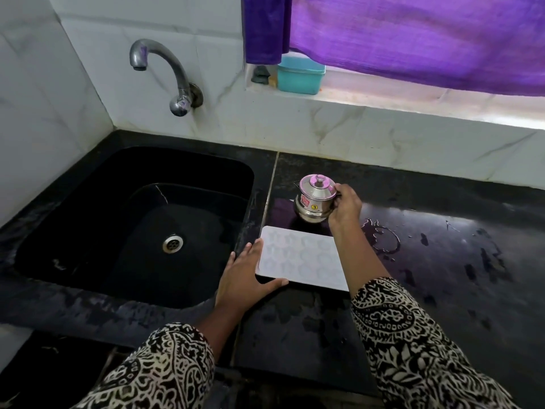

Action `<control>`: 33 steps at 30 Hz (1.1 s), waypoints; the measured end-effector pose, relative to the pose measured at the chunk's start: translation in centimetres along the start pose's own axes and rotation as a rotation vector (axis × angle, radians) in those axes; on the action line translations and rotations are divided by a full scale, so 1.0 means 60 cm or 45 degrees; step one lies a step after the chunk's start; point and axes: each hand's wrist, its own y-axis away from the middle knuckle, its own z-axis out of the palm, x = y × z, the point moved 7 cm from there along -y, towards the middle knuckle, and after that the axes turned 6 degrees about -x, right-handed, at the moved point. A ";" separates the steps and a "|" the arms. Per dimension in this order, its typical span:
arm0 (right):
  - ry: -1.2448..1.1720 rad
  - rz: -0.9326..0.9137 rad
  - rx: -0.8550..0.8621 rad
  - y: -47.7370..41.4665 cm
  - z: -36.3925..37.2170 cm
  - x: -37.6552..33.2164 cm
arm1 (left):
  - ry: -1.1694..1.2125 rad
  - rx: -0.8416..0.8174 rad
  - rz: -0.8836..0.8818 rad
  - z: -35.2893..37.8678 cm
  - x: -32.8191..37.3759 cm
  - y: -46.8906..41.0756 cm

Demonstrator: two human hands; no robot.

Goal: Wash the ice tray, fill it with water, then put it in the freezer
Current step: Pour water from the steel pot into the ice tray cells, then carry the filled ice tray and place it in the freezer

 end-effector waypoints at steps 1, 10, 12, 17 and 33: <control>0.002 0.004 -0.002 -0.004 0.001 0.005 | 0.000 -0.001 0.001 0.000 0.000 0.000; 0.046 0.054 -0.002 -0.035 -0.004 0.041 | 0.000 0.001 -0.003 0.004 -0.004 -0.005; 0.044 0.037 0.003 -0.040 -0.009 0.046 | 0.003 -0.003 -0.003 0.004 -0.003 -0.006; 0.189 -0.007 -0.024 -0.047 -0.018 0.045 | -0.002 -0.011 -0.009 0.005 -0.003 -0.005; 0.776 -0.379 -0.063 0.119 -0.109 -0.043 | 0.034 -0.028 -0.027 -0.008 0.011 0.009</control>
